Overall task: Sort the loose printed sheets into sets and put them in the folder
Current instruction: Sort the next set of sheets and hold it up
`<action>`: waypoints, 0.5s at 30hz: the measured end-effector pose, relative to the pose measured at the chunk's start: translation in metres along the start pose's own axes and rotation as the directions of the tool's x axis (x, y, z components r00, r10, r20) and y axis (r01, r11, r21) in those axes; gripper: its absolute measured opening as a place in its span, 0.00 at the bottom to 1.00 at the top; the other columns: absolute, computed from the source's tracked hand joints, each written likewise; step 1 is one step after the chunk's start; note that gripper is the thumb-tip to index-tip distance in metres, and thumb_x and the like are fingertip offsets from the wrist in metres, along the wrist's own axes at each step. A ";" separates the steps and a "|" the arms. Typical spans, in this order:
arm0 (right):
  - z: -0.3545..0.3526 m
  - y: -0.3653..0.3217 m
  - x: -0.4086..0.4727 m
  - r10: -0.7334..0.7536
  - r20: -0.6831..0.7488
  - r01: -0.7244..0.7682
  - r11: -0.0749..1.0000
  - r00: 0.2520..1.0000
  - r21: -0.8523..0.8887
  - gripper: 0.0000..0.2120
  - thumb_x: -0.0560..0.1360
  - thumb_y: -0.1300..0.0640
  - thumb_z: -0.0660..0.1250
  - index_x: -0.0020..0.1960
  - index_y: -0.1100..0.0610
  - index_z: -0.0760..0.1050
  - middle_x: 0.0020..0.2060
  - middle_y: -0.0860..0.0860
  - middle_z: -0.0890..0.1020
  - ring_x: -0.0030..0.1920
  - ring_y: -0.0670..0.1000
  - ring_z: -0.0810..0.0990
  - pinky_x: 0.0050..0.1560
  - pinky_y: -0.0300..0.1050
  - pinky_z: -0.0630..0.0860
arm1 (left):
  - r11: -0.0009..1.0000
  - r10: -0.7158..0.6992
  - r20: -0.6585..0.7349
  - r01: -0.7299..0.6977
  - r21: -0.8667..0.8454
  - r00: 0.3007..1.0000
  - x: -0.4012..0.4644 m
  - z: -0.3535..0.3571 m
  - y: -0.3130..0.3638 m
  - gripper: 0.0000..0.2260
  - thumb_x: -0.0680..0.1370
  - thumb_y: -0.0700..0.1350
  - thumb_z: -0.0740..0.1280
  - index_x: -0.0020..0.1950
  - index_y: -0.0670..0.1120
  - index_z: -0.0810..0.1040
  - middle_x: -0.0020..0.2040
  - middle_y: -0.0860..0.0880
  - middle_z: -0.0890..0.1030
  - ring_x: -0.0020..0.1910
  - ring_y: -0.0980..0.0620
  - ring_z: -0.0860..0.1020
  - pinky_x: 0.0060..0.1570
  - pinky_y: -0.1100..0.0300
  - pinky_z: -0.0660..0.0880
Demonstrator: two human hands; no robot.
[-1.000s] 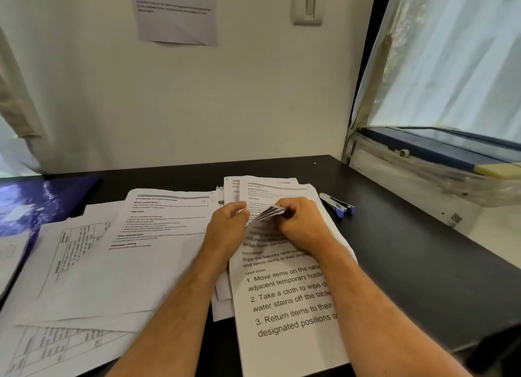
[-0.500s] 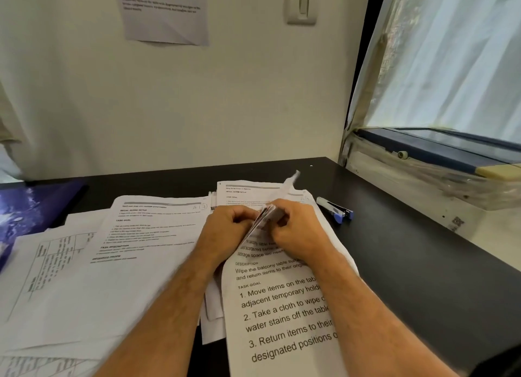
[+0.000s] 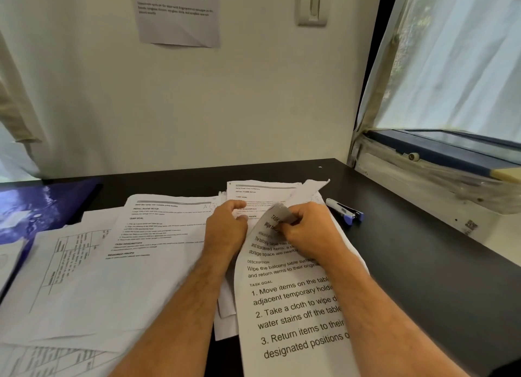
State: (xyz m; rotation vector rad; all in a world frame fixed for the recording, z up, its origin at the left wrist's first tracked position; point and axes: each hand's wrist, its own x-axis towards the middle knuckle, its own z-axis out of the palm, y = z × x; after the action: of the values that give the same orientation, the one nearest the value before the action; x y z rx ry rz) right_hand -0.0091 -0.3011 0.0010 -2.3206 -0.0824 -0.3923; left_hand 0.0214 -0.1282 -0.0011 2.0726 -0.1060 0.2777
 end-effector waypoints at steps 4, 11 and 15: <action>0.000 0.002 0.000 -0.035 -0.018 0.034 0.999 0.999 -0.001 0.07 0.71 0.59 0.68 0.41 0.52 0.85 0.35 0.46 0.86 0.38 0.48 0.85 0.42 0.52 0.84 | 0.999 -0.038 0.047 0.039 -0.027 0.998 0.006 0.007 0.000 0.20 0.79 0.42 0.70 0.70 0.48 0.73 0.69 0.46 0.76 0.63 0.47 0.77 0.44 0.69 0.73; 0.000 -0.002 -0.002 -0.065 -0.032 0.065 0.998 0.997 0.010 0.08 0.73 0.62 0.69 0.42 0.53 0.86 0.34 0.45 0.86 0.30 0.45 0.82 0.32 0.45 0.82 | 0.964 -0.052 -0.036 0.059 0.260 0.998 0.016 0.010 -0.001 0.27 0.78 0.47 0.71 0.75 0.49 0.66 0.69 0.44 0.75 0.68 0.43 0.71 0.64 0.50 0.72; 0.000 -0.002 -0.003 -0.070 -0.035 0.070 0.998 0.997 0.005 0.07 0.73 0.62 0.69 0.43 0.53 0.86 0.33 0.46 0.85 0.26 0.43 0.79 0.26 0.36 0.75 | 0.917 -0.094 0.029 0.076 0.391 0.995 0.009 0.011 0.003 0.28 0.79 0.52 0.70 0.75 0.48 0.63 0.65 0.42 0.76 0.66 0.42 0.70 0.58 0.50 0.73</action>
State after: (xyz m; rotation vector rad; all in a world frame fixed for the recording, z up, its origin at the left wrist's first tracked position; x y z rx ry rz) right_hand -0.0119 -0.2993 0.0011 -2.3083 -0.1485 -0.4665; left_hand 0.0312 -0.1385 -0.0016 2.4739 0.0139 0.2079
